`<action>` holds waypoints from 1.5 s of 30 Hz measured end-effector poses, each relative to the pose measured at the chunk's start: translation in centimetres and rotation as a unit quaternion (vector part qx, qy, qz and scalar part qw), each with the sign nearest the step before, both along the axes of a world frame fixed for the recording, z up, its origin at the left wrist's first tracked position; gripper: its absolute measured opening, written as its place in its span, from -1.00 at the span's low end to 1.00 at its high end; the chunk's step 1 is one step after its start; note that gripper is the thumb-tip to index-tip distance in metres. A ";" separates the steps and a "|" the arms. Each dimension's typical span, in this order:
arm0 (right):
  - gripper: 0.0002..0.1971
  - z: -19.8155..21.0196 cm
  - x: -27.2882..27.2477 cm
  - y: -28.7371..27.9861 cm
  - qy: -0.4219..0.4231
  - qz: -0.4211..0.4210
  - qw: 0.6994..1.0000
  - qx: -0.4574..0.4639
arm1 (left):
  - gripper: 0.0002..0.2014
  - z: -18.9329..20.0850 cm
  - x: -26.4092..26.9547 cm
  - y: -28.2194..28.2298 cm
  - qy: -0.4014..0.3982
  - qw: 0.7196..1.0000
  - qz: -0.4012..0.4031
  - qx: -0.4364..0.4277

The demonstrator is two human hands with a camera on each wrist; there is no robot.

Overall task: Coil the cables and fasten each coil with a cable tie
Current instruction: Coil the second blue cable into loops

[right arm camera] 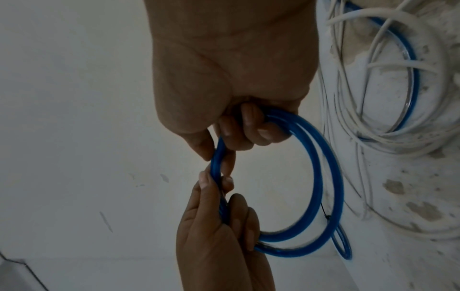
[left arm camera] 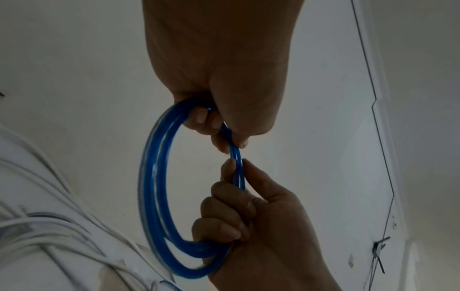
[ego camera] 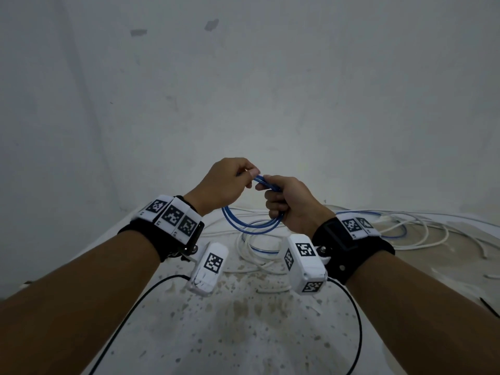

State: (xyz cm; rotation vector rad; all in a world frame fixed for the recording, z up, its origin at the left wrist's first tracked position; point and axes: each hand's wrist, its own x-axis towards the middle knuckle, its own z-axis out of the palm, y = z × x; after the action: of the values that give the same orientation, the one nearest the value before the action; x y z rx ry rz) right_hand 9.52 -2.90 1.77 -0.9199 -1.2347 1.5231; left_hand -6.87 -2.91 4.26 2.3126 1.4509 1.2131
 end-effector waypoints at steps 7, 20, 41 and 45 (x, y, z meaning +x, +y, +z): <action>-0.64 -0.4 -0.2 0.5 -0.015 -0.006 1.000 -0.018 | -0.84 -0.1 0.1 -0.1 0.021 1.000 0.000 0.012; -0.70 -0.9 0.4 0.8 0.014 0.022 0.999 -0.033 | -0.83 -0.8 0.0 -0.4 0.041 0.999 -0.019 0.021; -0.65 -2.2 4.8 0.1 -0.035 -0.019 0.999 0.008 | -0.85 -2.4 5.3 0.5 -0.096 0.985 -0.037 -0.136; -0.60 -2.6 6.1 -0.2 -0.046 -0.042 0.998 0.010 | -0.85 -2.8 6.8 0.6 -0.084 0.987 -0.037 -0.129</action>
State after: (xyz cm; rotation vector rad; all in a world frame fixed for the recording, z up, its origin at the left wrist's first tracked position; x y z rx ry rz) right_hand 15.61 -3.14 -0.84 -1.0267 -1.2585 1.4128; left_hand -0.09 -2.26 1.46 2.0232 1.3627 1.0971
